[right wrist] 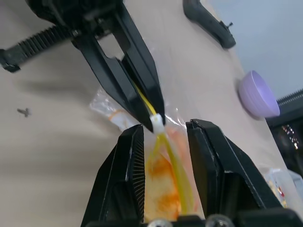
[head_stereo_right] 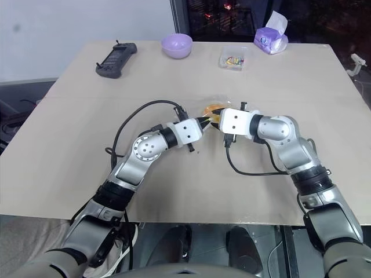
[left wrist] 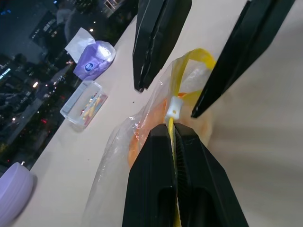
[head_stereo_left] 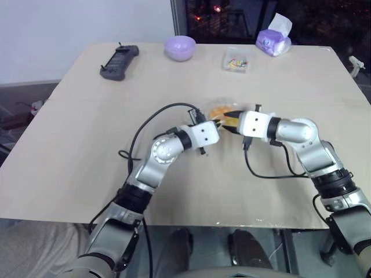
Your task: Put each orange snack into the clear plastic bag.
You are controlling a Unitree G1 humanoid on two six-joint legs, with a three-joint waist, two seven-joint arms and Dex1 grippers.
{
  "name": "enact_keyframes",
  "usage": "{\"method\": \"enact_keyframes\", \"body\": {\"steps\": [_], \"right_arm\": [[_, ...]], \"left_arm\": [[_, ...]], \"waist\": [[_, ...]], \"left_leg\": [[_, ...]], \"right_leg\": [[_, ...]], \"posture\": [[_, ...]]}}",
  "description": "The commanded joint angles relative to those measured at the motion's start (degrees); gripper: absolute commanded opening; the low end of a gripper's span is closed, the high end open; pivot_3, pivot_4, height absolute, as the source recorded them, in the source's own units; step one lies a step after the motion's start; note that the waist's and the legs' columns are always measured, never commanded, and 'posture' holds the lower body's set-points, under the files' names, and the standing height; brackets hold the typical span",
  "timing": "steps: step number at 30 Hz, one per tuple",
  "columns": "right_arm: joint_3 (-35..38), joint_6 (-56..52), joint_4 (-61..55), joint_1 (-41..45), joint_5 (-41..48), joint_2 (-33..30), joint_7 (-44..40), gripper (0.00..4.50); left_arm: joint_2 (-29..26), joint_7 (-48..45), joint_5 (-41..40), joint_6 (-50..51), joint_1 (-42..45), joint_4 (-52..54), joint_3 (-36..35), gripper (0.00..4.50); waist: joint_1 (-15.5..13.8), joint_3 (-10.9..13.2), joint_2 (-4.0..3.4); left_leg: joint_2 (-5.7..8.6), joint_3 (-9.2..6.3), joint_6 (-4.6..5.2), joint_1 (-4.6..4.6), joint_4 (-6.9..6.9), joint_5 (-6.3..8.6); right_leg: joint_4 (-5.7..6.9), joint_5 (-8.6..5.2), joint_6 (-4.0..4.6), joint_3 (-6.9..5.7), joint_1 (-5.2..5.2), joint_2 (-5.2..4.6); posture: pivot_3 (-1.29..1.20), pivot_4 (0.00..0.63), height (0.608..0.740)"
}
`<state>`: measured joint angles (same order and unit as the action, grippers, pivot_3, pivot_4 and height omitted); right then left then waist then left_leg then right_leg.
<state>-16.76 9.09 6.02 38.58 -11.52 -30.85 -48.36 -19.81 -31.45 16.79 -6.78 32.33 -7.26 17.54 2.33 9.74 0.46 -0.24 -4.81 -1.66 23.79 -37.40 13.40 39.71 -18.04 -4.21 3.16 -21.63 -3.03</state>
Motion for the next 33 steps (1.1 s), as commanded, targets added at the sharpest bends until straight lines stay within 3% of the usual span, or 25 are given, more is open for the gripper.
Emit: {"method": "enact_keyframes", "body": {"steps": [1, 11, 16, 30, 33], "right_arm": [[0.4, 1.3, 0.3, 1.5, 0.3, 0.4, 0.3, 1.56], [0.0, 3.2, 2.8, 2.4, -0.3, 1.2, 0.6, 1.56], [0.2, 3.6, 2.6, 2.5, -0.2, 1.1, 0.4, 0.07], [1.0, 2.0, 0.7, 2.5, 0.4, 1.5, 0.8, 0.07], [0.8, -0.3, -0.7, 2.0, 1.2, 1.1, -0.9, 0.86]], "left_arm": [[0.1, 0.7, 0.2, -0.7, 0.2, 2.7, -0.1, 0.00], [0.1, 0.9, 0.3, -0.4, 0.0, 2.8, -0.1, 0.00], [0.1, 0.9, 0.2, -0.2, -0.1, 2.8, -0.2, 0.00], [0.0, 0.7, 0.1, -0.3, -0.1, 2.6, 0.0, 0.00], [0.0, 0.6, 0.1, -0.4, 0.0, 2.5, 0.1, 0.00]], "waist": [[0.0, 0.0, 0.00], [0.0, 0.0, 0.00], [0.0, 0.0, 0.00], [0.0, 0.0, 0.00], [0.0, 0.0, 0.00]], "left_leg": [[0.00, 0.00, 0.00, 0.00, 0.00, 0.00], [0.00, 0.00, -0.01, -0.01, 0.00, 0.00], [0.00, -0.01, 0.00, 0.00, 0.00, 0.00], [0.00, 0.00, 0.00, 0.00, 0.00, 0.00], [0.00, 0.00, 0.00, 0.00, 0.00, 0.00]], "right_leg": [[0.00, 0.00, 0.00, 0.00, 0.00, 0.00], [0.01, 0.00, 0.00, 0.00, 0.00, 0.00], [0.01, 0.00, 0.00, 0.00, 0.00, 0.00], [0.01, 0.00, 0.00, 0.00, 0.00, 0.00], [0.01, 0.00, 0.00, 0.00, 0.00, 0.00]], "posture": [[0.00, 0.150, 0.740], [0.00, 0.150, 0.740], [0.00, 0.150, 0.740], [0.00, 0.150, 0.740], [0.00, 0.150, 0.740]]}}
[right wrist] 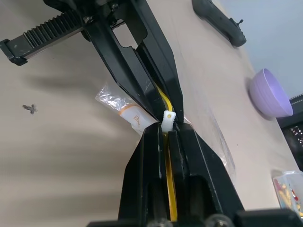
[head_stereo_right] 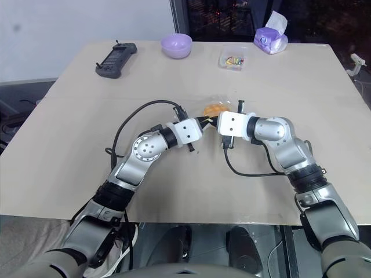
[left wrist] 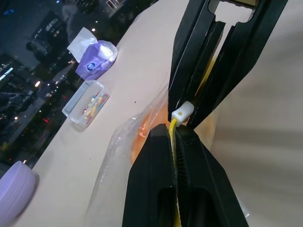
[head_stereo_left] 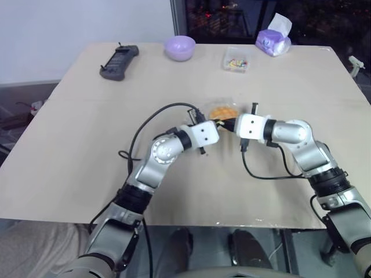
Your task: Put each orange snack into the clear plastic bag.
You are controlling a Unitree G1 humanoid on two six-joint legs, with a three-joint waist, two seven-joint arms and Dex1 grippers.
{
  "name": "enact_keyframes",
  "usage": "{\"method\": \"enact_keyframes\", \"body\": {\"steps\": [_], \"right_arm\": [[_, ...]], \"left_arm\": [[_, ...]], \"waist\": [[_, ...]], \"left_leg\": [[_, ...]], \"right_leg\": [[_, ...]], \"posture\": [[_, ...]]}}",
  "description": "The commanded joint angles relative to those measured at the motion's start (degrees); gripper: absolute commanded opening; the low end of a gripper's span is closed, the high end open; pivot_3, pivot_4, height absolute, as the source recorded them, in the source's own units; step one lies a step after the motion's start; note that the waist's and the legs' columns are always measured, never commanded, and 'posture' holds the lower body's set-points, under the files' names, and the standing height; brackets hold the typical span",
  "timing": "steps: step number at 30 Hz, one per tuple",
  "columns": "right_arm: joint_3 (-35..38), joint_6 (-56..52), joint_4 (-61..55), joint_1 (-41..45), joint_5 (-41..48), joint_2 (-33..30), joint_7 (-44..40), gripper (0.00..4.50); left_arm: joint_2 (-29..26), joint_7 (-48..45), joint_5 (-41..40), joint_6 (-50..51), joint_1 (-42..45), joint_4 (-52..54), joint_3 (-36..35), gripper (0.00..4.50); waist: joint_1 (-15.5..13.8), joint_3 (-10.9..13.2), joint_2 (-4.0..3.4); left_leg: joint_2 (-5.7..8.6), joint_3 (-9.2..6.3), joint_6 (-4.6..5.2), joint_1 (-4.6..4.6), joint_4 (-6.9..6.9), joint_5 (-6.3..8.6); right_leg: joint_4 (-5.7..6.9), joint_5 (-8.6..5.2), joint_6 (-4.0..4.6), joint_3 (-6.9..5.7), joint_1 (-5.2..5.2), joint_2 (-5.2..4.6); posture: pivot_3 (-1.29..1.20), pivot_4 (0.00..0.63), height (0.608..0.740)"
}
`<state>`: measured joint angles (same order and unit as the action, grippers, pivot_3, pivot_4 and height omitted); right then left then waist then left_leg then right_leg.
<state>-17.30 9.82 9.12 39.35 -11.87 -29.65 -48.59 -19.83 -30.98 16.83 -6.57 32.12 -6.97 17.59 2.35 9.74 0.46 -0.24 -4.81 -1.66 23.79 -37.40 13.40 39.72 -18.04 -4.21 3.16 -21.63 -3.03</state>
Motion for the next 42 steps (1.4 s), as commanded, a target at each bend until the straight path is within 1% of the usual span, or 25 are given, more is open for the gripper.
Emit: {"method": "enact_keyframes", "body": {"steps": [1, 2, 4, 5, 8, 9, 11, 12, 14, 26, 42], "right_arm": [[1.6, -1.1, -4.0, 1.1, 1.7, 0.1, -0.3, 1.26], [1.7, -1.1, -4.1, 1.1, 1.8, 0.2, 0.1, 1.53], [1.8, -1.4, -4.4, 1.1, 1.9, 0.3, 0.3, 2.53], [1.8, -1.6, -4.5, 1.2, 1.9, 0.3, 0.3, 2.84], [1.8, -1.7, -4.9, 1.3, 2.2, 0.4, 0.2, 2.84], [1.9, -1.7, -5.1, 1.4, 2.3, 0.5, 0.3, 2.59], [2.0, -1.7, -5.1, 1.4, 2.4, 0.4, 0.4, 1.95], [2.0, -1.7, -5.0, 1.4, 2.4, 0.4, 0.4, 1.54], [2.0, -1.8, -4.7, 1.4, 2.2, 0.4, 0.4, 0.58], [1.8, -1.7, -4.5, 1.7, 2.0, 0.4, 0.8, 0.58], [1.0, 0.5, -2.9, 1.3, 0.3, -1.2, 0.1, 0.58]], "left_arm": [[0.0, 0.2, 0.1, -0.6, 0.2, 2.2, 0.0, 0.00], [0.0, 0.2, 0.1, -0.6, 0.3, 2.1, 0.0, 0.00], [0.0, 0.2, 0.0, -0.6, 0.3, 2.1, 0.0, 0.00], [0.0, 0.2, 0.0, -0.6, 0.3, 2.1, 0.1, 0.00], [0.0, 0.2, 0.0, -0.6, 0.4, 2.0, 0.2, 0.00], [0.0, 0.3, 0.0, -0.6, 0.4, 2.0, 0.2, 0.00], [0.0, 0.3, 0.1, -0.6, 0.5, 1.9, 0.2, 0.00], [0.1, 0.3, 0.1, -0.6, 0.5, 1.9, 0.3, 0.00], [0.1, 0.4, 0.1, -0.6, 0.5, 1.8, 0.3, 0.00], [0.2, 0.4, 0.1, -0.6, 0.3, 2.0, 0.2, 0.00], [0.4, 0.4, 0.0, -0.6, 0.4, 1.9, 0.3, 0.00]], "waist": [[0.0, 0.0, 0.00], [0.0, 0.0, 0.00], [0.0, 0.0, 0.00], [0.0, 0.0, 0.00], [0.0, 0.0, 0.00], [0.0, 0.0, 0.00], [0.0, 0.0, 0.00], [0.0, 0.0, 0.00], [0.0, 0.0, 0.00], [0.0, 0.0, 0.00], [0.0, 0.0, 0.00]], "left_leg": [[0.00, 0.00, 0.00, 0.00, 0.00, 0.00], [0.00, 0.00, 0.00, 0.00, 0.00, 0.00], [0.00, 0.00, 0.01, 0.00, 0.00, 0.01], [0.00, 0.00, 0.01, 0.00, 0.00, 0.01], [0.00, 0.00, 0.01, 0.00, 0.00, 0.01], [0.00, 0.00, 0.01, 0.00, 0.00, 0.01], [0.00, 0.00, 0.01, 0.00, 0.00, 0.01], [0.00, 0.00, 0.01, 0.00, 0.00, 0.01], [0.00, 0.00, 0.01, 0.00, 0.00, 0.01], [0.00, 0.00, 0.01, 0.00, 0.00, 0.01], [0.00, 0.00, 0.01, 0.00, 0.00, 0.01]], "right_leg": [[0.00, 0.00, 0.00, 0.00, 0.00, 0.00], [0.00, 0.00, 0.00, 0.00, 0.00, 0.00], [0.00, 0.00, 0.00, 0.00, 0.00, 0.00], [0.00, 0.00, 0.00, 0.00, 0.00, 0.00], [-0.01, 0.00, 0.00, 0.00, 0.00, 0.00], [-0.01, 0.00, 0.00, 0.00, 0.00, 0.00], [0.00, 0.00, 0.00, 0.00, 0.00, 0.00], [0.00, 0.00, 0.00, 0.00, 0.00, 0.00], [0.00, 0.00, 0.00, 0.00, 0.00, 0.00], [0.00, 0.00, 0.00, 0.00, 0.00, 0.00], [0.00, 0.00, 0.00, 0.00, 0.00, 0.00]], "posture": [[0.00, 0.150, 0.740], [0.00, 0.150, 0.740], [0.00, 0.150, 0.740], [0.00, 0.150, 0.740], [0.00, 0.150, 0.740], [0.00, 0.150, 0.740], [0.00, 0.150, 0.740], [0.00, 0.150, 0.740], [0.00, 0.150, 0.740], [0.00, 0.150, 0.740], [0.00, 0.150, 0.740]]}}
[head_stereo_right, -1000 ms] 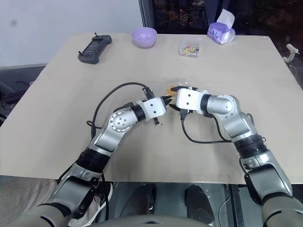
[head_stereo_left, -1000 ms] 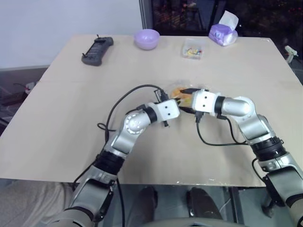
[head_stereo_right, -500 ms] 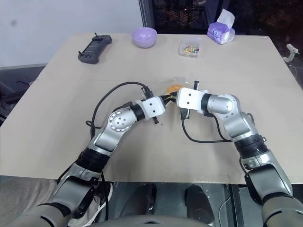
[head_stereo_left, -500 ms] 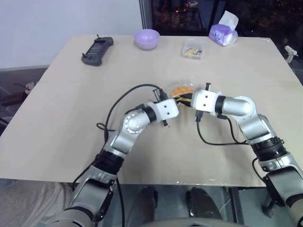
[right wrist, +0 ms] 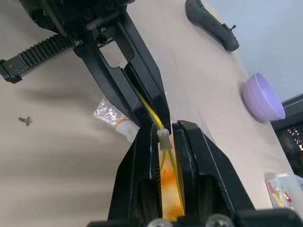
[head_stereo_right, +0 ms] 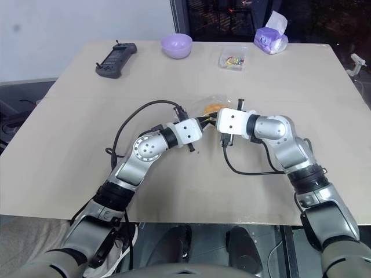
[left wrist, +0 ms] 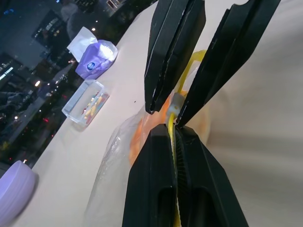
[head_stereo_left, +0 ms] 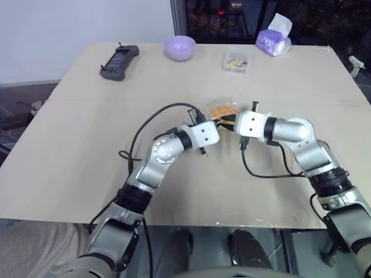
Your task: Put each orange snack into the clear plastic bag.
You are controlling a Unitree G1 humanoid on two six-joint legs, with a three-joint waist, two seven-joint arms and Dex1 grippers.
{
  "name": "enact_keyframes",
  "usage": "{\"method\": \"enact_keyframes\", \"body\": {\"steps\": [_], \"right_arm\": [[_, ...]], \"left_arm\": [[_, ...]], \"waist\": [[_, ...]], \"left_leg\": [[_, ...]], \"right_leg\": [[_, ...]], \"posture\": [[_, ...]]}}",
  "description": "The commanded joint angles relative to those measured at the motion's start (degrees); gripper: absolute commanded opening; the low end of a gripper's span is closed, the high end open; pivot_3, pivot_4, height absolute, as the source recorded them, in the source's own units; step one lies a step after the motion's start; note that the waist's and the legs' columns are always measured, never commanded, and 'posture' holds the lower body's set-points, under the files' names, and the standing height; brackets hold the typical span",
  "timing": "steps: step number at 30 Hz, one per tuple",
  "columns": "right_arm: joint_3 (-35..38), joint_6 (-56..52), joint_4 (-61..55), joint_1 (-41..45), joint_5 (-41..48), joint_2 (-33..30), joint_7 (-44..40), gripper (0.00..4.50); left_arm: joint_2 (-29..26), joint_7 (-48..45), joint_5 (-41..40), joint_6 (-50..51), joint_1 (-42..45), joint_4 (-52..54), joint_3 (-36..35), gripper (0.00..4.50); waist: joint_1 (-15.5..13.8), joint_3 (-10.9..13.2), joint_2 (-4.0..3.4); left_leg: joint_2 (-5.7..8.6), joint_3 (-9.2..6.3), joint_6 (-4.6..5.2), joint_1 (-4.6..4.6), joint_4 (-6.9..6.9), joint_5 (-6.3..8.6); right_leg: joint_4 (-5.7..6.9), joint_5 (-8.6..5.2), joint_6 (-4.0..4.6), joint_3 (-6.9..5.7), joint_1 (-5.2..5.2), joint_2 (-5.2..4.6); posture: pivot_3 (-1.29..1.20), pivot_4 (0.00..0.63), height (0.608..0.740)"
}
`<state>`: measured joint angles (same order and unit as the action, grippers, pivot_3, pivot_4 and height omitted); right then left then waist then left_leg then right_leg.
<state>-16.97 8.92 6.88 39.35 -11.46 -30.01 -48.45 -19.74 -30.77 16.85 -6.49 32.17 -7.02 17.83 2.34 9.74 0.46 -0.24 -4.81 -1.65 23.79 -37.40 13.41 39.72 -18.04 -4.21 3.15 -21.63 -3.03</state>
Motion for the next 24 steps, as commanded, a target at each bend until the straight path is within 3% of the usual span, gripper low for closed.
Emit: {"method": "enact_keyframes", "body": {"steps": [1, 19, 21, 24], "right_arm": [[0.6, 1.6, -0.6, 1.3, -0.2, -0.9, -0.1, 0.58], [0.5, 2.6, -0.1, 1.2, -0.7, -1.6, -0.7, 0.58], [0.5, 2.6, -0.1, 1.2, -0.6, -1.5, -0.7, 0.05], [0.6, 2.5, -0.2, 1.2, -0.6, -1.4, -0.4, 0.02]], "left_arm": [[0.3, 0.3, 0.0, -0.7, 0.4, 1.9, 0.0, 0.00], [0.3, 0.2, -0.1, -0.7, 0.3, 1.9, 0.1, 0.00], [0.2, 0.1, -0.1, -0.7, 0.3, 1.9, 0.1, 0.00], [0.2, 0.1, -0.1, -0.7, 0.3, 1.9, 0.1, 0.00]], "waist": [[0.0, 0.0, 0.00], [0.0, 0.0, 0.00], [0.0, 0.0, 0.00], [0.0, 0.0, 0.00]], "left_leg": [[0.00, 0.00, 0.00, 0.00, 0.00, 0.00], [0.00, 0.00, 0.00, 0.00, 0.00, 0.00], [0.00, 0.00, -0.01, 0.00, 0.00, 0.00], [0.00, 0.00, 0.00, 0.00, 0.00, 0.00]], "right_leg": [[0.00, 0.00, 0.00, 0.00, 0.00, 0.00], [0.00, 0.00, 0.00, 0.00, 0.00, 0.00], [0.00, 0.00, 0.00, 0.00, 0.00, 0.00], [0.00, 0.00, 0.00, 0.00, 0.00, 0.00]], "posture": [[0.00, 0.150, 0.740], [0.00, 0.150, 0.740], [0.00, 0.150, 0.740], [0.00, 0.150, 0.740]]}}
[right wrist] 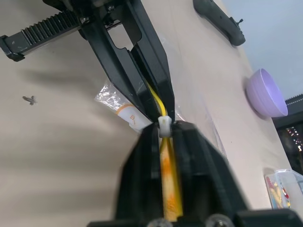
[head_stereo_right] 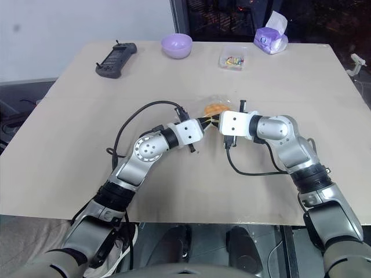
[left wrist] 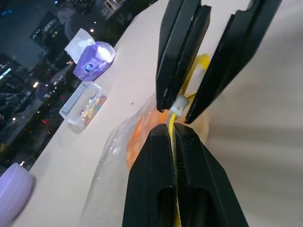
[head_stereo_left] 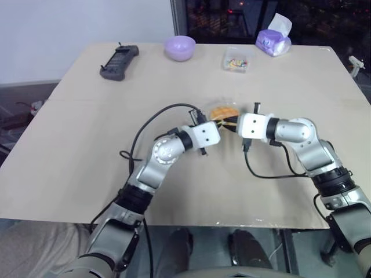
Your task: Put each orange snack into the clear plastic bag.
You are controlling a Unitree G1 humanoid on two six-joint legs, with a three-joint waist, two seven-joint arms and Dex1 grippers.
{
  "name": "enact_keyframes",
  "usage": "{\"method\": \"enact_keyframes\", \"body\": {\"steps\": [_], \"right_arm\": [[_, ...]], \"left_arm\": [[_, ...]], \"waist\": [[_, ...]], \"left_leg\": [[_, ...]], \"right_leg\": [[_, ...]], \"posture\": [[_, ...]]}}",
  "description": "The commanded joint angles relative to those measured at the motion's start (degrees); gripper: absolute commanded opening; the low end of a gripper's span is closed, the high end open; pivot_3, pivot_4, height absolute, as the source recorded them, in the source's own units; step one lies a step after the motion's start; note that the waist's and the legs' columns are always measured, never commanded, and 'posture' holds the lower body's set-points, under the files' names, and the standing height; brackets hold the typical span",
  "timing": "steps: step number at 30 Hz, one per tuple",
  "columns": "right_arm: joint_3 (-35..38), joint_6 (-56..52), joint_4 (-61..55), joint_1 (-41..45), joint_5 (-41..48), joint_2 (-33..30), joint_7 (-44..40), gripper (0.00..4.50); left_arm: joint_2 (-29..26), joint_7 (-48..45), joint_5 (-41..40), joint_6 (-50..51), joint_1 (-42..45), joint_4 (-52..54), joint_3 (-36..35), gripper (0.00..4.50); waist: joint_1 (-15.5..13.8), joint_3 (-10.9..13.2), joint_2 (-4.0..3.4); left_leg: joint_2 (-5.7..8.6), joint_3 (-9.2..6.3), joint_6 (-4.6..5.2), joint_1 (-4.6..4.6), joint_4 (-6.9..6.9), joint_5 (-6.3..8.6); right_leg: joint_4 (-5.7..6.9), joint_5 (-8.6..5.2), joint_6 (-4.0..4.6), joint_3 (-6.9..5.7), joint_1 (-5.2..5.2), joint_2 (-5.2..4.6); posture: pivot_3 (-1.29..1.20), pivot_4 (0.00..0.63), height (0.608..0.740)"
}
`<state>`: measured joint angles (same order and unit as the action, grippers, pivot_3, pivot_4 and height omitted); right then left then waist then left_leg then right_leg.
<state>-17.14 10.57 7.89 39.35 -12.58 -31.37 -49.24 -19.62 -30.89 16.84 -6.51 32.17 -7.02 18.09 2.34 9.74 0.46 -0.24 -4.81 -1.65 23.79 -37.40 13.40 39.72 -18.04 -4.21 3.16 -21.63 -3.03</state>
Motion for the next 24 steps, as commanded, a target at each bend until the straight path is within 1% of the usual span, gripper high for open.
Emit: {"method": "enact_keyframes", "body": {"steps": [1, 6, 11, 16, 20, 24], "right_arm": [[0.9, 0.7, -1.3, 1.2, 0.5, 0.0, 0.5, 0.02], [1.3, 0.5, -0.9, 1.1, 0.0, -0.4, 1.1, 0.02], [1.9, 0.0, 0.2, 0.9, -1.3, -1.8, 2.0, 0.02], [2.4, -1.0, 2.9, 0.7, -4.9, -3.9, 5.1, 0.02], [2.6, -1.7, 4.7, 0.8, -7.0, -5.2, 7.3, 0.02], [2.7, -2.6, 5.2, 0.4, -7.7, -6.3, 7.9, 0.02]], "left_arm": [[0.1, 0.2, -0.1, -0.7, 0.3, 1.9, -0.2, 0.00], [-0.5, 1.2, 1.1, 0.1, 0.4, 1.2, -0.6, 0.00], [-1.5, 5.0, 4.0, 2.7, 1.2, -1.0, -2.3, 0.00], [-2.9, 8.2, 6.8, 5.6, 2.1, -4.1, -3.1, 0.00], [-3.1, 9.3, 7.5, 6.6, 2.5, -5.1, -3.2, 0.00], [-3.3, 10.3, 7.6, 7.5, 2.9, -5.8, -3.3, 0.00]], "waist": [[0.0, 0.0, 0.00], [0.0, 0.0, 0.00], [0.0, 0.0, 0.00], [0.0, 0.0, 0.00], [0.0, 0.0, 0.00], [0.0, 0.0, 0.00]], "left_leg": [[0.00, 0.00, 0.00, 0.00, 0.00, 0.00], [0.00, 0.00, 0.00, 0.00, 0.00, 0.00], [0.00, 0.00, 0.00, 0.00, 0.00, 0.00], [0.00, 0.01, 0.00, 0.00, 0.00, 0.00], [0.00, 0.01, 0.00, 0.00, 0.00, 0.00], [0.00, 0.01, -0.01, 0.01, 0.00, 0.00]], "right_leg": [[0.00, 0.00, 0.00, 0.00, 0.00, 0.00], [0.00, 0.00, 0.00, 0.00, 0.00, 0.00], [0.00, 0.00, 0.00, 0.00, 0.00, 0.00], [0.00, 0.00, 0.00, 0.00, 0.00, 0.00], [0.00, 0.00, 0.00, 0.00, -0.01, 0.00], [0.00, 0.00, 0.00, 0.00, -0.01, 0.00]], "posture": [[0.00, 0.150, 0.740], [0.00, 0.150, 0.740], [0.00, 0.150, 0.740], [0.00, 0.150, 0.740], [0.00, 0.150, 0.740], [0.00, 0.150, 0.740]]}}
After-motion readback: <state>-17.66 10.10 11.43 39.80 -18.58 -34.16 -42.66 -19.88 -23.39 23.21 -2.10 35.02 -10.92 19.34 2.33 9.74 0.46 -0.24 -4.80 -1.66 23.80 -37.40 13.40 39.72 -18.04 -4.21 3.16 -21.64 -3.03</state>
